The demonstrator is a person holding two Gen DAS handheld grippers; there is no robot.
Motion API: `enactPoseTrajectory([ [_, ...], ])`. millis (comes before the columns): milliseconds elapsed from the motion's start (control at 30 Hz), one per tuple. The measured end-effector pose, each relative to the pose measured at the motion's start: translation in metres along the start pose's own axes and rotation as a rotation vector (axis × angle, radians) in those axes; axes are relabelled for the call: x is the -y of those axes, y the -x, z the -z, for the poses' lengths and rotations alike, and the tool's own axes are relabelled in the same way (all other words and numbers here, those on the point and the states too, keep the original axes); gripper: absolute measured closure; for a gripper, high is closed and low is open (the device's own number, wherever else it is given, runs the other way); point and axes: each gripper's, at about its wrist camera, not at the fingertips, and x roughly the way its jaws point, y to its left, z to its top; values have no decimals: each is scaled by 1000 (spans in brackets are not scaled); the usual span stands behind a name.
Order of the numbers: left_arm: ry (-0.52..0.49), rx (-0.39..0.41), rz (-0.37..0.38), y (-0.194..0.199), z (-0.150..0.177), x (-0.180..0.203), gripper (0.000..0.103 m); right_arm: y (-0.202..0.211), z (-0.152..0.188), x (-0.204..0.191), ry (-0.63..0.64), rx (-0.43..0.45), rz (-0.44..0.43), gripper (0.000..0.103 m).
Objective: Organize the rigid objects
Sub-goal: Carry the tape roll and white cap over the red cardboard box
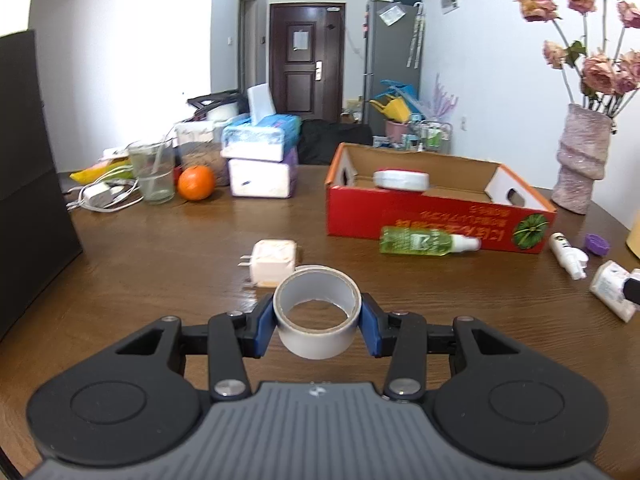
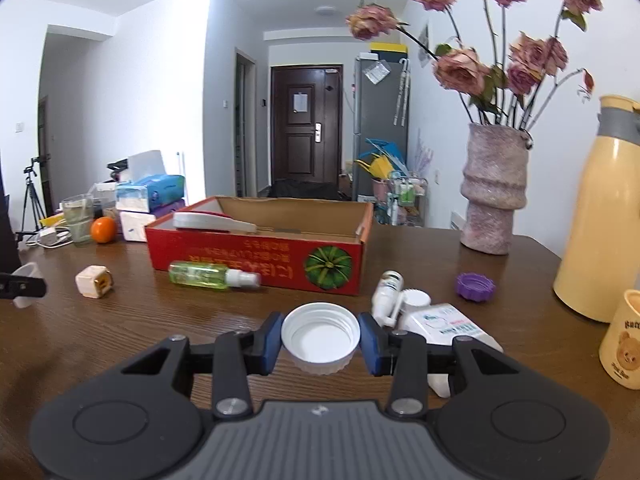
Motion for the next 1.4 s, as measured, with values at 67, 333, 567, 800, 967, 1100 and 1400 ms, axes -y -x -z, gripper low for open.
enactPoseTrajectory([
  [67,-8,7,14,2,-3,6,59,0,-3,-5,6,4,-13,63],
  [333,-44,20,49,2,-18,26,59,-1,-19,-22,23,32,-51,63],
  [567,-65,24,77,-4,-34,41,59,-5,-34,-35,33,54,-73,63],
  [800,-70,35,98,-13,-51,53,59,-14,-53,-41,24,73,-79,63],
  [967,-80,28,101,-25,-63,62,59,-23,-65,-42,15,74,-85,63],
  [1100,-87,24,99,-35,-75,68,59,-31,-77,-43,7,79,-82,63],
  [1400,-93,28,91,-60,-103,80,59,-59,-104,-41,1,72,-60,63],
])
